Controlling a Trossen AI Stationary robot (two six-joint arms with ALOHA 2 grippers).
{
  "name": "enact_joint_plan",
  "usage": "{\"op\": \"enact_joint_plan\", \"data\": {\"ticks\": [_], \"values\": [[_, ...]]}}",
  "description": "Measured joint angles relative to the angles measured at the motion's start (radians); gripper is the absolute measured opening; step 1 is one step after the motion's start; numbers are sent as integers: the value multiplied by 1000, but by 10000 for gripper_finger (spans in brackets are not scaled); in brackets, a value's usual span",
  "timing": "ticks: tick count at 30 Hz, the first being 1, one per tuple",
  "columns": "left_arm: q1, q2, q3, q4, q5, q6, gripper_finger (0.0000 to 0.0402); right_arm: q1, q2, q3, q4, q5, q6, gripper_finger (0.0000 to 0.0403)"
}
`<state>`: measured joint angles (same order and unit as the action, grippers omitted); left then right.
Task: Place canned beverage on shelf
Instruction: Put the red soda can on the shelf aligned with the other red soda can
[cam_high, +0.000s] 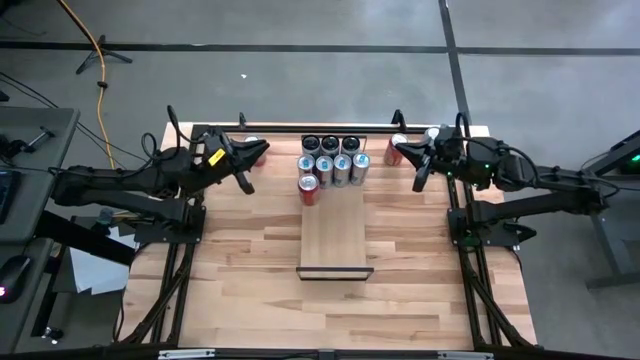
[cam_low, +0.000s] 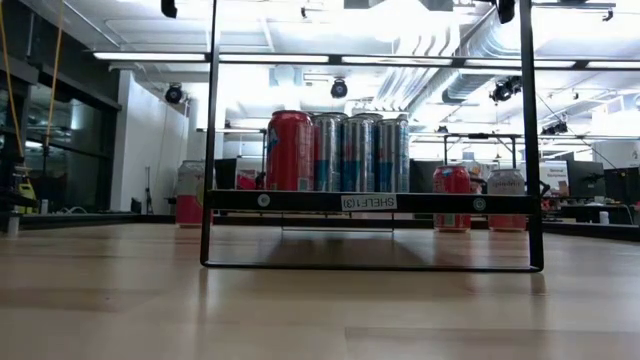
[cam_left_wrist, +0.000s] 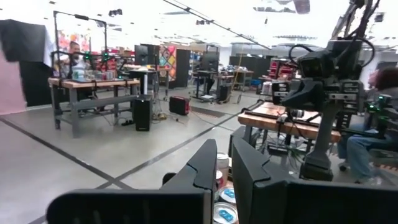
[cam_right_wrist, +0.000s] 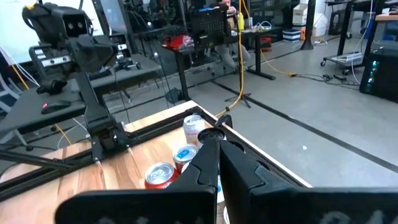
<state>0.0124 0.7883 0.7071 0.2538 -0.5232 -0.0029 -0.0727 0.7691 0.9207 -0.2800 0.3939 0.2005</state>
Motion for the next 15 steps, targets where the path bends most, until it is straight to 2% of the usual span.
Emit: {"op": "enact_joint_plan", "data": {"ticks": [8,15], "values": [[0,0,0,3,-25,11,31,0,19,0,-2,6,5,0],[0,0,0,3,-60,15,43,0,23,0,-1,83,22,0]]}}
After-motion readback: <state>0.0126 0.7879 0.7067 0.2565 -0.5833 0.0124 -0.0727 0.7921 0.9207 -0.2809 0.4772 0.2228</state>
